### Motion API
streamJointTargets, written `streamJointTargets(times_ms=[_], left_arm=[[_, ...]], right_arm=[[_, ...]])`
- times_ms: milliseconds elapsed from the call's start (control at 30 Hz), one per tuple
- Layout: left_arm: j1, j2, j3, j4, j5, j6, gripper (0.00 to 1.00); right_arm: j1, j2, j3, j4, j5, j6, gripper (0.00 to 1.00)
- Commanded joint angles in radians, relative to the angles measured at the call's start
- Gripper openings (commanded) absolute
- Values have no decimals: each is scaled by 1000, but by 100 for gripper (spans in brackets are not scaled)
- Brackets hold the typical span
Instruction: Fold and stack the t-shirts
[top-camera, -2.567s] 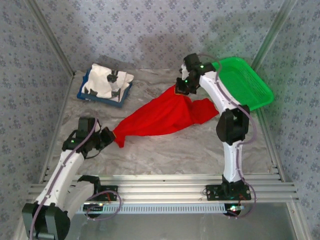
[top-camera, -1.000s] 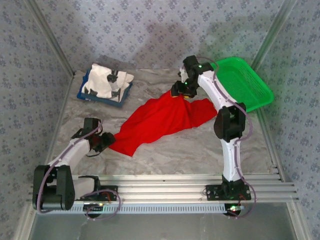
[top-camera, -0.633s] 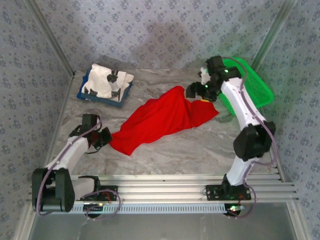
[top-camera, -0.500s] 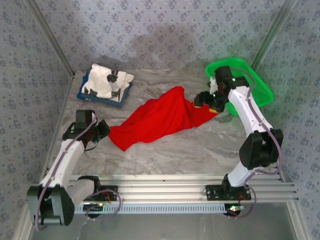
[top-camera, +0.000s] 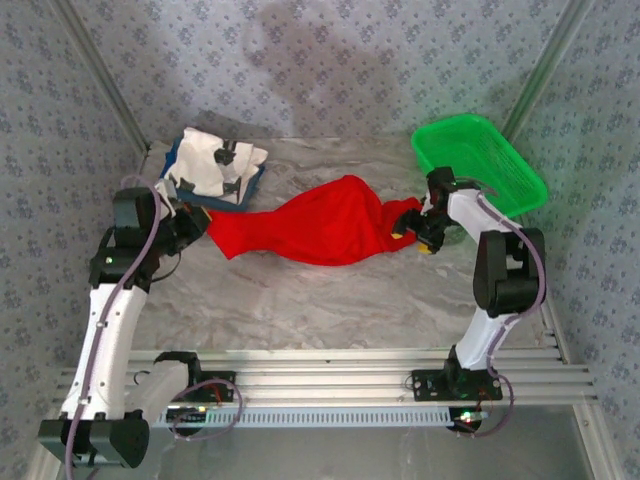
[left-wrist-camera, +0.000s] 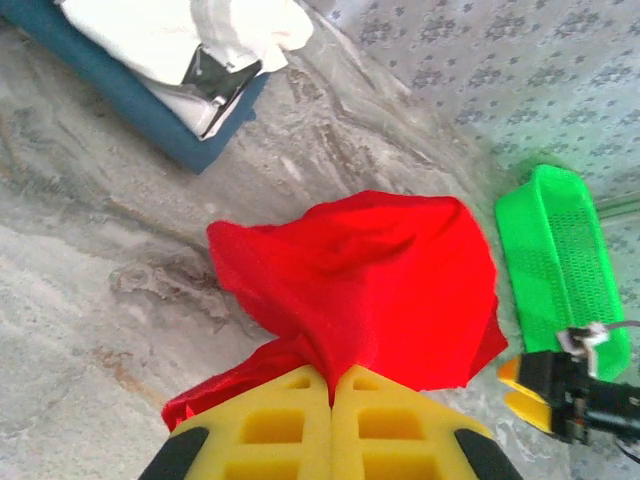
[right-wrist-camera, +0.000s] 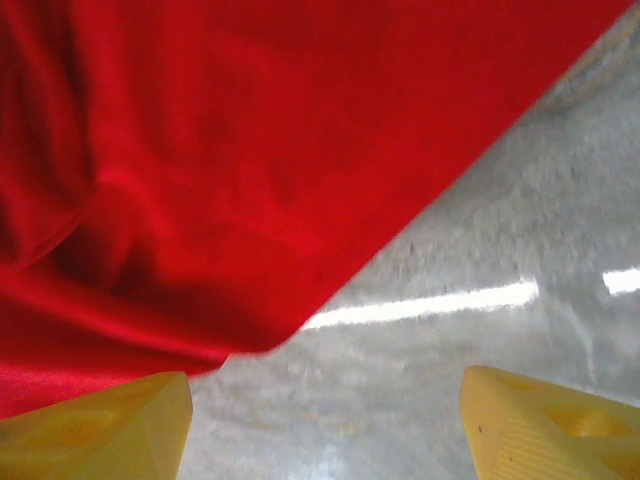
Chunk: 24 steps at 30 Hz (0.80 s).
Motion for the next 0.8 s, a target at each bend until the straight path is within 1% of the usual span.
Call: streamJointTargets(times_ms=[0, 100, 133, 167, 233, 267, 333, 367, 400, 467, 500, 633, 767], left_arm=[[2, 2, 48, -12, 40, -24, 0], [3, -1, 75, 30, 61, -43, 0], [3, 1, 88, 35, 70, -48, 0], [3, 4, 103, 39, 79, -50, 0], [3, 4, 128, 46, 90, -52, 0], [2, 5, 140, 52, 96, -52, 0], [2, 6, 158, 61, 109, -52, 0], [2, 8, 166, 64, 113, -51, 0], [1, 10, 172, 66, 115, -49, 0], [1, 11, 183, 65, 116, -45, 0], [2, 14, 190, 62, 112, -42, 0], [2, 23, 238, 37, 82, -25, 0], [3, 44, 312, 22, 55, -11, 0]], right_arm=[[-4, 68, 46, 74, 41, 32, 72], [5, 140, 94, 78, 66, 32, 70], [8, 162, 110, 81, 82, 35, 69], [6, 179, 127, 85, 93, 51, 64], [-2, 189, 144, 134, 122, 72, 53], [-7, 190, 151, 166, 129, 86, 45], [-20, 194, 184, 233, 130, 94, 34], [-26, 202, 211, 251, 135, 94, 26], [-30, 208, 240, 256, 137, 90, 16], [-30, 212, 284, 263, 132, 73, 4], [-31, 206, 306, 252, 126, 71, 0], [-40, 104, 338, 260, 59, 86, 0], [-55, -20, 402, 202, -20, 93, 0]])
